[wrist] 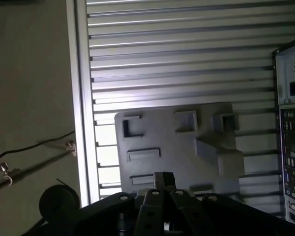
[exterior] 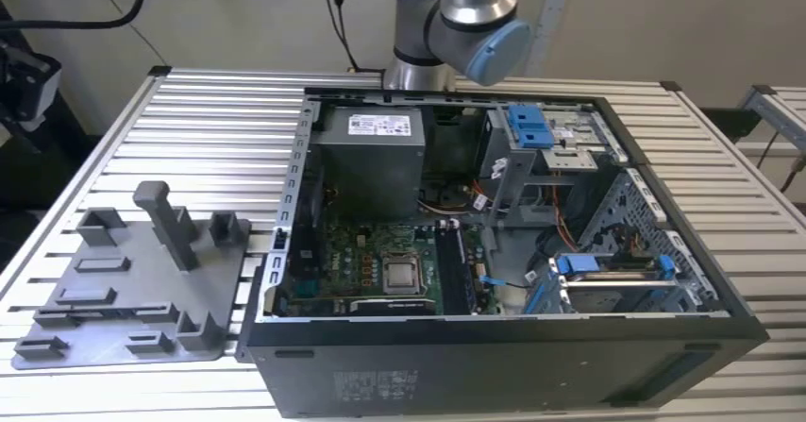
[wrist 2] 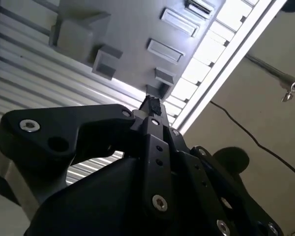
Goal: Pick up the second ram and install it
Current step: 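Reach for the second ram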
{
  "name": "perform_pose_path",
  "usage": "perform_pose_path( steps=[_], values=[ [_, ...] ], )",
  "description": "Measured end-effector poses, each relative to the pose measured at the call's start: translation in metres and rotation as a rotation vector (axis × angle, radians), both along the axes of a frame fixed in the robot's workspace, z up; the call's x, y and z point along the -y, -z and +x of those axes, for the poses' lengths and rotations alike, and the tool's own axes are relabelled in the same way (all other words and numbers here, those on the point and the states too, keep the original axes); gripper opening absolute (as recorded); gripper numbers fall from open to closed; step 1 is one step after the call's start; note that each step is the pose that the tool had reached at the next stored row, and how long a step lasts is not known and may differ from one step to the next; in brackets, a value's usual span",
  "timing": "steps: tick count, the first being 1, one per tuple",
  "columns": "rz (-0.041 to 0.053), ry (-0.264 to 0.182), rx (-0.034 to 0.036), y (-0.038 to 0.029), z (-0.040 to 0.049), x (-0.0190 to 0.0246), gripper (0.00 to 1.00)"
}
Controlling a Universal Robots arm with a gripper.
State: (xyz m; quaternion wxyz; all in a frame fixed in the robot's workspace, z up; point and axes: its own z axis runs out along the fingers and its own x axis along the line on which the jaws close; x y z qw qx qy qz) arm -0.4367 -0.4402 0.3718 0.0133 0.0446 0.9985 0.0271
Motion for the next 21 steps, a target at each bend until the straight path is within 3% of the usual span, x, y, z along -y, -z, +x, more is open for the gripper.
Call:
perform_pose_path(
  steps=[7, 21],
  values=[
    [0.0002, 0.0, 0.0002, 0.0052, 0.0054, 0.018, 0.11],
    [0.0002, 0.0, 0.0002, 0.0129, 0.0291, 0.0547, 0.11]
  ],
)
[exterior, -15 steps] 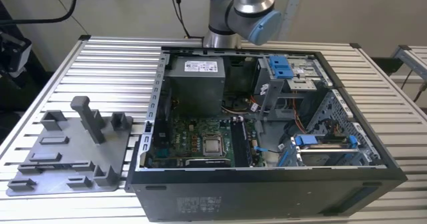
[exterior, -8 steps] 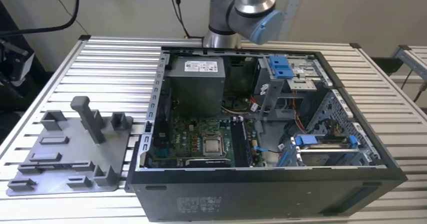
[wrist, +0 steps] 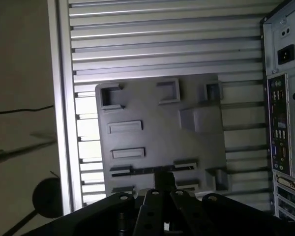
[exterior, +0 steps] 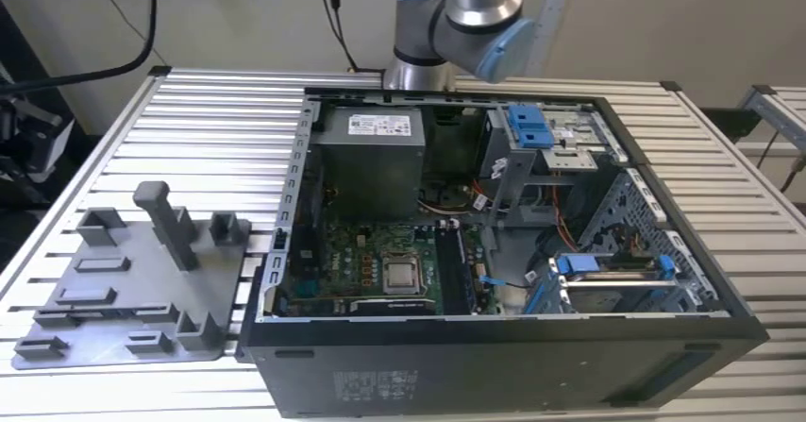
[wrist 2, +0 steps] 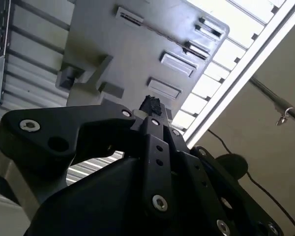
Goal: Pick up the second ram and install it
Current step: 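Reach for the second ram, then pick up the second ram and move it above second insertion slot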
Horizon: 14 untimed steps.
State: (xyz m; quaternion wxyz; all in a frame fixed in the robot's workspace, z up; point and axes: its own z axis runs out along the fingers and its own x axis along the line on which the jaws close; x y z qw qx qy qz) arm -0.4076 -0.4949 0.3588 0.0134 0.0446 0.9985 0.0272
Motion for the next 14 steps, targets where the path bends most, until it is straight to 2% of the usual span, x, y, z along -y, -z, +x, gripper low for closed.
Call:
perform_pose_path(
  steps=[3, 6, 8, 14],
  values=[
    [0.0001, 0.0, 0.0001, 0.0015, 0.005, 0.0062, 0.11],
    [0.0, 0.0, 0.0, 0.003, 0.0094, 0.0105, 0.11],
    [-0.0001, 0.0, -0.0001, 0.0039, 0.0109, 0.012, 0.11],
    [0.0001, 0.0, 0.0001, 0.0042, 0.0111, 0.0121, 0.11]
  ],
)
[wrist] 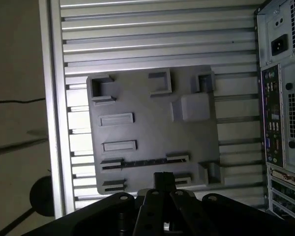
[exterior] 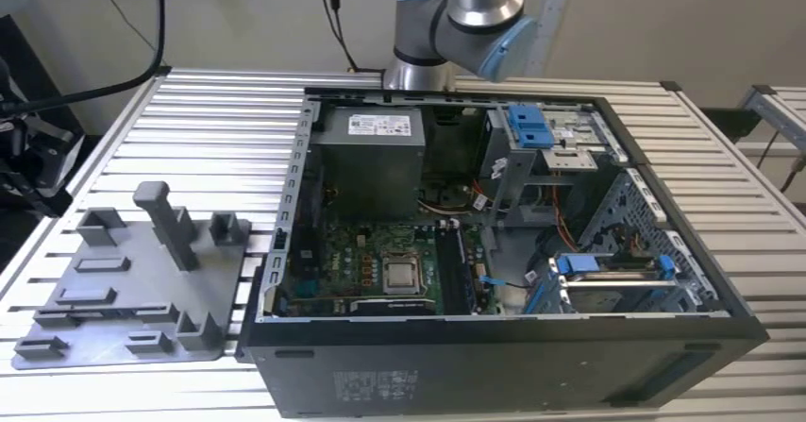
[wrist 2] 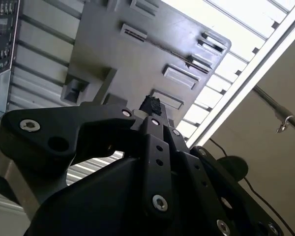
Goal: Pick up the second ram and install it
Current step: 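Pick up the second ram and move it above second insertion slot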
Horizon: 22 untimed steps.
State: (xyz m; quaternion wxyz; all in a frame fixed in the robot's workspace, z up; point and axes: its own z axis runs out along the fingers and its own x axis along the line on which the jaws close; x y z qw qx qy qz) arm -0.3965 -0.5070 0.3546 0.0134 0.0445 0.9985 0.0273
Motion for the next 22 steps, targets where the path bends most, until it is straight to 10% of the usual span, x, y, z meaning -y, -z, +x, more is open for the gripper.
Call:
perform_pose_path(
  steps=[22],
  values=[
    [-0.011, -0.001, 0.0005, 0.0, -0.0001, 0.0, 0.11]
  ],
)
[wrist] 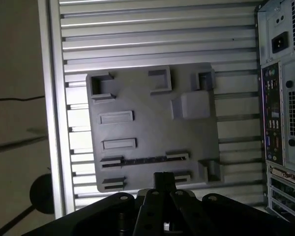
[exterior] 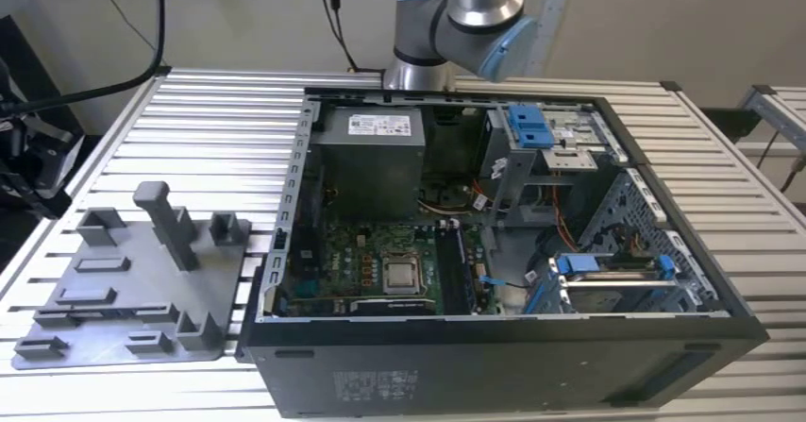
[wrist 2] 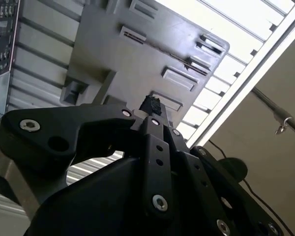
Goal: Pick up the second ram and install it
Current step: 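Pick up the second ram and move it above second insertion slot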
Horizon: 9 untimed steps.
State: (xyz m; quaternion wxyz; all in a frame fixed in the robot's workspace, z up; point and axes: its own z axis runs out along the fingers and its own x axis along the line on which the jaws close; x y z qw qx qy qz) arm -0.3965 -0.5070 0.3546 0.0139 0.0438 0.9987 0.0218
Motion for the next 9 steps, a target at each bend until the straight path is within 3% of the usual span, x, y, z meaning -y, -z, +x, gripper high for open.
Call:
perform_pose_path(
  steps=[9],
  values=[
    [0.0, -0.069, 0.0, 0.0, 0.0, -0.0001, 0.11]
  ],
)
